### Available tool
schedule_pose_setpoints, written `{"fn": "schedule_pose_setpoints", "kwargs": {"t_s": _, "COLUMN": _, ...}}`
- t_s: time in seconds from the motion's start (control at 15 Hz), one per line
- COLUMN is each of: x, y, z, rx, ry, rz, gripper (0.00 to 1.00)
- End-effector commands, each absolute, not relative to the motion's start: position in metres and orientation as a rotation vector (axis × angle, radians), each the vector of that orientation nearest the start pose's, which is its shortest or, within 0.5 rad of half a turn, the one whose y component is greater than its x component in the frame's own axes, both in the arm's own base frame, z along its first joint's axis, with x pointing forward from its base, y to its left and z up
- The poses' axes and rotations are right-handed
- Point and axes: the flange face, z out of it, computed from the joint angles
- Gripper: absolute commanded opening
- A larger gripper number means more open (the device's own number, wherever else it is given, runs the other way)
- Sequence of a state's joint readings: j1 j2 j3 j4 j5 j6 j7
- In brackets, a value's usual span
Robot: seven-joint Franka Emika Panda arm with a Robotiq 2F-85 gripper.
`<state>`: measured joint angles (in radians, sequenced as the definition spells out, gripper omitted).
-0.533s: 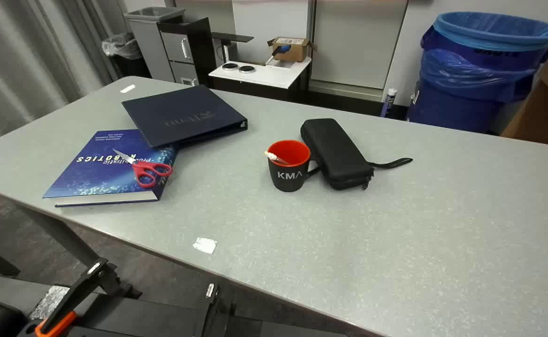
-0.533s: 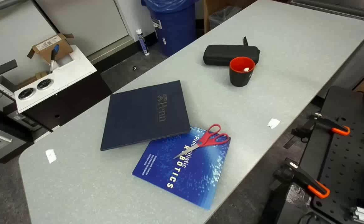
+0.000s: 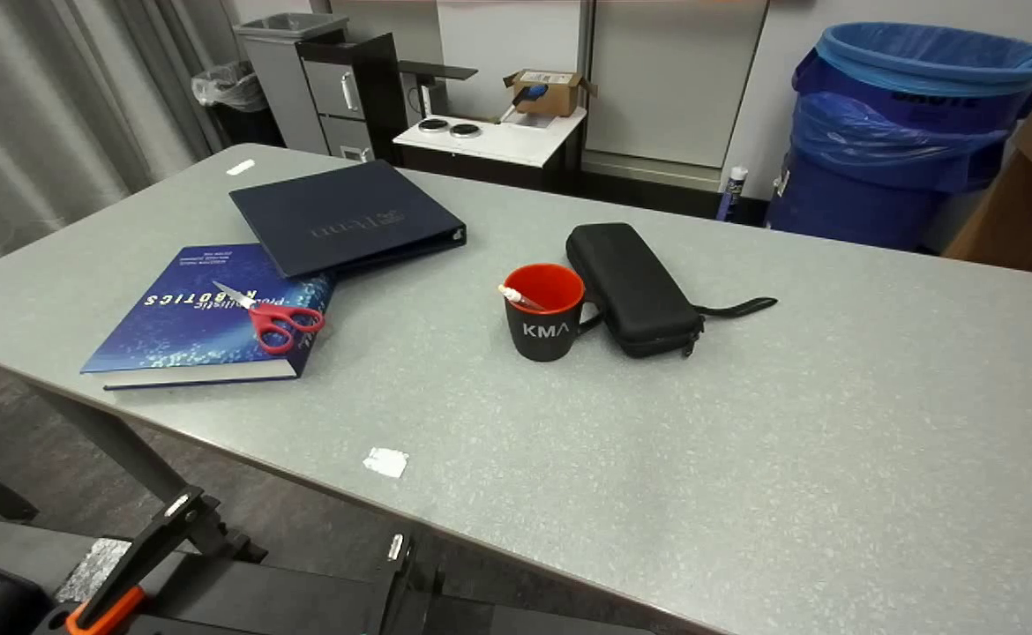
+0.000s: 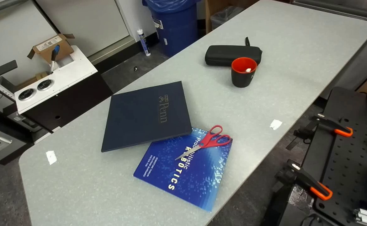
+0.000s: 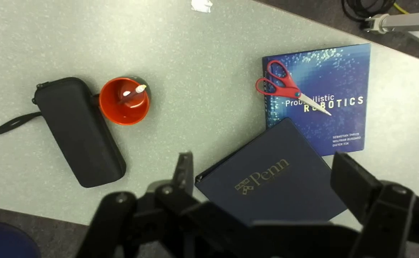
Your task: Remove the pen from the mug and put it on the table
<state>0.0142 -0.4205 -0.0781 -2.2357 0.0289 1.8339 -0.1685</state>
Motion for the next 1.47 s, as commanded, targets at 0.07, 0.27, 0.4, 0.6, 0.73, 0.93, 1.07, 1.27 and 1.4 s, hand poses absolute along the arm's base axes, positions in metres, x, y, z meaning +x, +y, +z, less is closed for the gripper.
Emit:
{"fn": "schedule_pose_setpoints", "kwargs": {"t_s": 0.07, "x": 0.457, "y": -0.052, "z": 0.463, "rx": -3.165, "ry": -0.001, "rz": 0.016, "gripper": 1.00}}
{"fn": "schedule_pose_setpoints", "kwargs": {"t_s": 0.27, "x": 0.463, "y": -0.068, "z": 0.411, "rx": -3.194, "ry": 0.101, "rz": 0.054, "gripper": 1.00}}
{"fn": "schedule_pose_setpoints", "kwargs": {"t_s": 0.4, "x": 0.464, "y": -0.075, "z": 0.385, "rx": -3.192, "ry": 0.149, "rz": 0.078, "gripper": 1.00}}
{"fn": "schedule_pose_setpoints", "kwargs": {"t_s": 0.6, "x": 0.456, "y": -0.079, "z": 0.376, "rx": -3.182, "ry": 0.139, "rz": 0.113, "gripper": 1.00}}
{"fn": "schedule_pose_setpoints", "kwargs": {"t_s": 0.73, "x": 0.461, "y": -0.075, "z": 0.369, "rx": -3.174, "ry": 0.127, "rz": 0.140, "gripper": 1.00}}
{"fn": "schedule_pose_setpoints", "kwargs": {"t_s": 0.93, "x": 0.461, "y": -0.075, "z": 0.369, "rx": -3.174, "ry": 0.125, "rz": 0.141, "gripper": 1.00}}
{"fn": "schedule_pose_setpoints", "kwargs": {"t_s": 1.07, "x": 0.467, "y": -0.076, "z": 0.358, "rx": -3.210, "ry": 0.193, "rz": 0.123, "gripper": 1.00}}
{"fn": "schedule_pose_setpoints", "kwargs": {"t_s": 1.27, "x": 0.472, "y": -0.088, "z": 0.329, "rx": -3.191, "ry": 0.220, "rz": 0.212, "gripper": 1.00}}
{"fn": "schedule_pose_setpoints", "kwargs": {"t_s": 1.4, "x": 0.477, "y": -0.097, "z": 0.306, "rx": -3.187, "ry": 0.272, "rz": 0.221, "gripper": 1.00}}
